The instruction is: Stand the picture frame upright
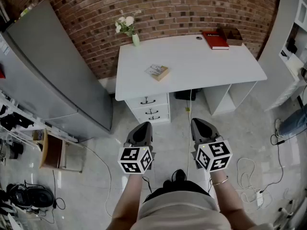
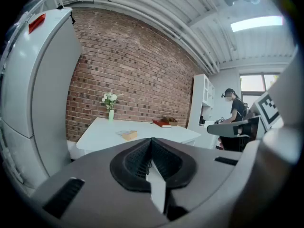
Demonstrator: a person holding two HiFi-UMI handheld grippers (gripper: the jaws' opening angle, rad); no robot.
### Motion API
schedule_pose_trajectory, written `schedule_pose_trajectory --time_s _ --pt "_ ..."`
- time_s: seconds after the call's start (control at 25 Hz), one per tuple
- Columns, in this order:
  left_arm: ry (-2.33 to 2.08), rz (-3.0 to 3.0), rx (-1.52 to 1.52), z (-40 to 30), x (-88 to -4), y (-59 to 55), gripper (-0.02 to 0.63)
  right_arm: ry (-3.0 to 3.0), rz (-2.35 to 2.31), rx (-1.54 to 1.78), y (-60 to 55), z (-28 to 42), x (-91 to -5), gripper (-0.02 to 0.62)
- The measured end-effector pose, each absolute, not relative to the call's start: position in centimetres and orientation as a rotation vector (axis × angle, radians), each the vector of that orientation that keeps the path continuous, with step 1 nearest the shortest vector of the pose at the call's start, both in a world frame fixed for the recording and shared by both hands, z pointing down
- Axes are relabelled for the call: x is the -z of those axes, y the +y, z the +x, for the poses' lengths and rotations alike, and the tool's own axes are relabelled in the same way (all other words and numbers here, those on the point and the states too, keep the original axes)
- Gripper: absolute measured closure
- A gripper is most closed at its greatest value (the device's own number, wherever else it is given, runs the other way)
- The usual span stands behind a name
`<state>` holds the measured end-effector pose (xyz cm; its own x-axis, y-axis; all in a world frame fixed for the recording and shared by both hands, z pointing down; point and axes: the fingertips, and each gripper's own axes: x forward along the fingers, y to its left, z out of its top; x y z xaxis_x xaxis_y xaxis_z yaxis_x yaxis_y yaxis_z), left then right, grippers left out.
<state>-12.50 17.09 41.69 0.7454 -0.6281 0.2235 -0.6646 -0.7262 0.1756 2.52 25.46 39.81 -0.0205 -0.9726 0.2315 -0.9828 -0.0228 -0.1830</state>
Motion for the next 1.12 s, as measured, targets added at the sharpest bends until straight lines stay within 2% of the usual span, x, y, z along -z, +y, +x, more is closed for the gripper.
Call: schedule_pose_trajectory --time_s 0.68,0.8,1.0,1.12 --pt "-1.045 2.666 -0.223 -11.3 -42.4 15.7 0.612 -2.219 2.158 -0.527 24.5 4.3 -41.2 0.592" --pt "-1.074 2.661 -0.224 -10.9 -42.4 15.1 0.581 -2.193 2.199 -0.511 24.0 5.7 -40.9 0.586" --pt "-1.097 2.622 -0.181 -10.4 -42.2 14.2 0.498 -2.234 2.216 -0.516 23.2 7.2 -40.1 0.52" --pt "-1.114 2.602 -0.182 -10.2 -42.3 13.7 0.483 -2.247 2.207 -0.545 22.9 8.0 -40.4 0.502"
